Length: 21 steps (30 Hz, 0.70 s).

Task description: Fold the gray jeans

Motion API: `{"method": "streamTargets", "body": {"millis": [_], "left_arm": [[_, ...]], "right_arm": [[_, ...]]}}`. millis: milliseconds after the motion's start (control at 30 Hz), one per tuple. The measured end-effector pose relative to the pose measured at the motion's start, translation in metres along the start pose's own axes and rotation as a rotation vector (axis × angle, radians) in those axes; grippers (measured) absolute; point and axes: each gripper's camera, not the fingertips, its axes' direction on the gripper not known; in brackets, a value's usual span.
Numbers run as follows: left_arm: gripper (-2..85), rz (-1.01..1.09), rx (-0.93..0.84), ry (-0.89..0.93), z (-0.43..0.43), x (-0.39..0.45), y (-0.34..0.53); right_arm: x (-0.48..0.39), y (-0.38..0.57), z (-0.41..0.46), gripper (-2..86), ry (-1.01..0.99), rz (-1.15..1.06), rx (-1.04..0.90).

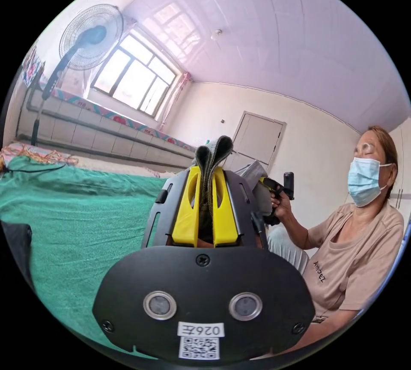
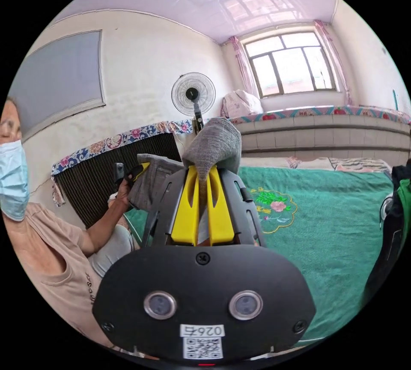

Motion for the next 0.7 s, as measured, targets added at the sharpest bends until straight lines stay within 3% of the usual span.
{"method": "streamTargets", "body": {"millis": [200, 300, 333, 367, 433, 500, 567, 700], "left_arm": [[4.7, -0.030, 0.107, -0.073, -0.030, -0.017, -0.018], [6.5, -0.102, 0.130, -0.227, -0.041, -0.047, -0.016], [8.2, -0.148, 0.143, -0.355, -0.046, -0.062, -0.006], [10.3, -0.221, 0.164, -0.477, -0.053, -0.080, 0.010], [10.4, -0.391, 0.214, -0.522, -0.068, -0.108, 0.037], [10.5, -0.537, 0.392, -0.403, -0.090, -0.125, 0.063], [8.7, -0.571, 0.515, -0.273, -0.103, -0.126, 0.074], [7.3, -0.458, 0.357, -0.257, -0.095, -0.105, 0.045]], "right_arm": [[0.000, -0.045, -0.040, -1.3, 0.182, -0.026, 0.097], [0.028, -0.070, -0.027, -0.6, 0.337, -0.022, 0.012], [0.038, -0.074, -0.019, -0.3, 0.388, -0.012, -0.034], [0.064, -0.082, -0.005, 1.1, 0.471, 0.070, -0.111], [0.115, -0.084, 0.005, 3.0, 0.477, 0.307, -0.162], [0.165, -0.073, -0.017, 3.6, 0.358, 0.606, -0.048], [0.171, -0.067, -0.042, 3.7, 0.353, 0.687, 0.070], [0.133, -0.087, -0.064, 4.3, 0.472, 0.583, 0.126]]}}
